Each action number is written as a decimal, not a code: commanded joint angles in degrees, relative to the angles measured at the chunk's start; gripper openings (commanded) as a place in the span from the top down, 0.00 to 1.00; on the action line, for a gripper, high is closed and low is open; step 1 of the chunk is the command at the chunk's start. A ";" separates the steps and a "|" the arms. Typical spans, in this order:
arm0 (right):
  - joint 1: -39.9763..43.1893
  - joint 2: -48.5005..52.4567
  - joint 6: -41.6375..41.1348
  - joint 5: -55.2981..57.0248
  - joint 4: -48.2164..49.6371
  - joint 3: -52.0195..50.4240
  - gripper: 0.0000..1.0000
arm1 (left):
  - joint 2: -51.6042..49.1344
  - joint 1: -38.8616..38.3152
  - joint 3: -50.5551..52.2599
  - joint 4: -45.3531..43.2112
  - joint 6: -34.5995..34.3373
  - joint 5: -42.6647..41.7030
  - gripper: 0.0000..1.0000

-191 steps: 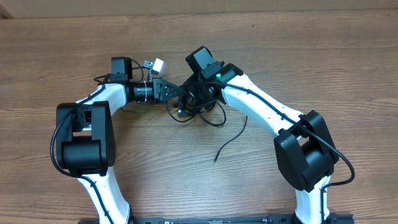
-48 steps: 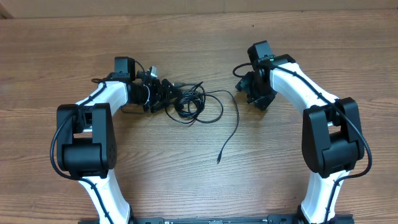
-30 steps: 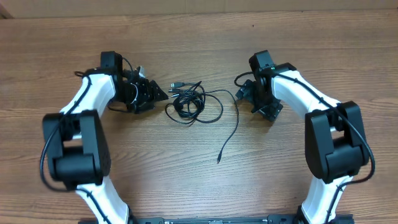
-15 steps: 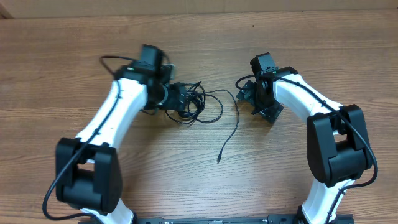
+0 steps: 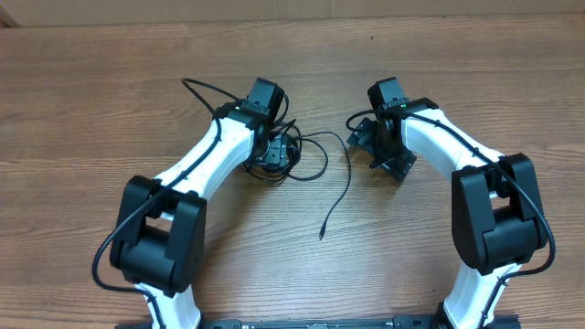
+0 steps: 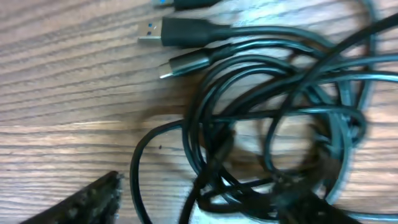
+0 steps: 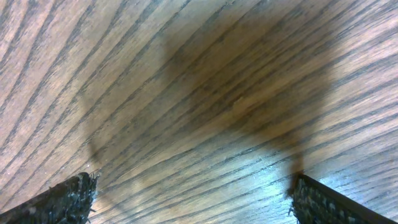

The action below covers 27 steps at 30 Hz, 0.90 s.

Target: Untangle cables

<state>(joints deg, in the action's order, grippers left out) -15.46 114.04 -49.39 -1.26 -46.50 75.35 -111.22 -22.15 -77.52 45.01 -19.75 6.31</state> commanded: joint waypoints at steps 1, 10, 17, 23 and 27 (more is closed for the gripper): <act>0.00 2.45 0.44 -0.76 -0.09 -2.60 0.00 | -2.69 -0.37 -0.28 -0.07 -1.75 1.62 0.37; 0.02 2.45 0.42 -0.76 -0.02 -2.60 0.00 | -4.17 -0.37 -0.28 0.00 -2.16 1.57 0.96; 0.00 2.45 0.42 -0.76 -0.04 -2.60 0.00 | -0.72 -0.37 -0.35 0.13 -2.14 1.05 0.96; 0.00 2.45 0.42 -0.76 -0.07 -2.60 0.00 | 9.73 -0.31 -0.35 0.24 -2.16 -3.43 0.96; 0.00 2.45 0.42 -0.76 0.00 -2.60 0.00 | 17.53 -0.31 -0.35 -0.26 -3.06 -7.08 0.96</act>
<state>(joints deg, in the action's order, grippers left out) -15.46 114.04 -49.39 -1.23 -46.50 75.35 -101.03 -22.41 -77.38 45.04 -21.34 3.16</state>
